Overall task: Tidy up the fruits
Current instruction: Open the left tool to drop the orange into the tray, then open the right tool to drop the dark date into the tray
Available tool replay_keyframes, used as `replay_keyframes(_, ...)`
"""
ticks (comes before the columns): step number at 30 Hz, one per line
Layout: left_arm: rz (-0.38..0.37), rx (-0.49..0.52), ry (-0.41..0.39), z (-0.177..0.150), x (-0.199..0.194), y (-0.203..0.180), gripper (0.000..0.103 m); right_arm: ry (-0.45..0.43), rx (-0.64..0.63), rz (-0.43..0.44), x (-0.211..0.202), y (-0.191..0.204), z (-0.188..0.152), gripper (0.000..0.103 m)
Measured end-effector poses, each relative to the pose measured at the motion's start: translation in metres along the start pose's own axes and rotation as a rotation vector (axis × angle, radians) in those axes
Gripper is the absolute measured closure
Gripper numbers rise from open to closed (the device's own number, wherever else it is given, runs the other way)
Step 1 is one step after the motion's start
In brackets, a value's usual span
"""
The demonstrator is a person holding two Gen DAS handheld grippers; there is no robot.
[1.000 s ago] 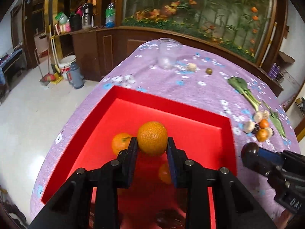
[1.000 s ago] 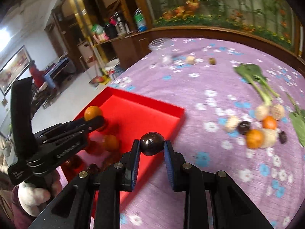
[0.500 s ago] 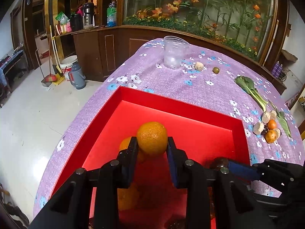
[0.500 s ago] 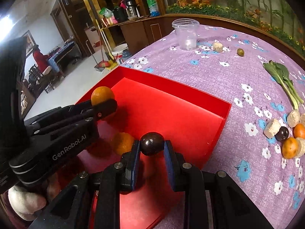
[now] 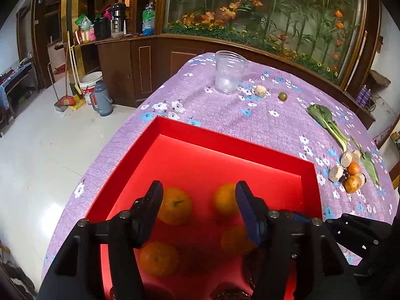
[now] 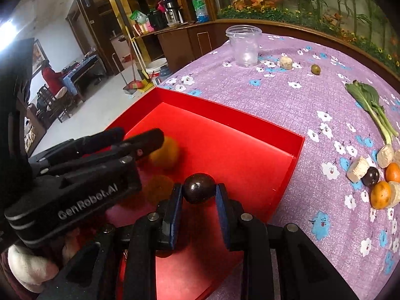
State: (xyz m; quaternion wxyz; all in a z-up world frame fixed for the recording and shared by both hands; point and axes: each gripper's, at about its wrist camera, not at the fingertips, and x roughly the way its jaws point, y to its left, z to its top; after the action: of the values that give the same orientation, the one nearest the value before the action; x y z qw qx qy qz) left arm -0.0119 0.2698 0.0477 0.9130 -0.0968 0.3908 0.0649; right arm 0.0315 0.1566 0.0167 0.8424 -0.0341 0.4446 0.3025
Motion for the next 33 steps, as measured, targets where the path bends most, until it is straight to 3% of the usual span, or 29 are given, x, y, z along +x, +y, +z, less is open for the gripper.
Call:
replay_keyframes(9,0.028,0.012,-0.047,-0.003,-0.031,-0.006,0.040,-0.029,0.002,-0.016,-0.019,0.001,-0.007,0.073)
replay_keyframes(16,0.073,0.078,-0.099,-0.009,-0.060,-0.027,0.038,-0.072,0.016,-0.027,-0.045,-0.001,-0.016,0.071)
replay_keyframes(21,0.092,0.133,-0.138,-0.016,-0.082,-0.047,0.033,-0.109,0.027,-0.040,-0.068,-0.007,-0.028,0.063)
replay_keyframes(29,0.100,0.206,-0.182,-0.027,-0.112,-0.080,0.031,-0.169,0.078,-0.079,-0.108,-0.035,-0.051,0.063)
replay_keyframes(33,0.066,0.238,-0.217,-0.026,-0.134,-0.096,0.031,-0.204,0.103,-0.144,-0.138,-0.065,-0.063,0.063)
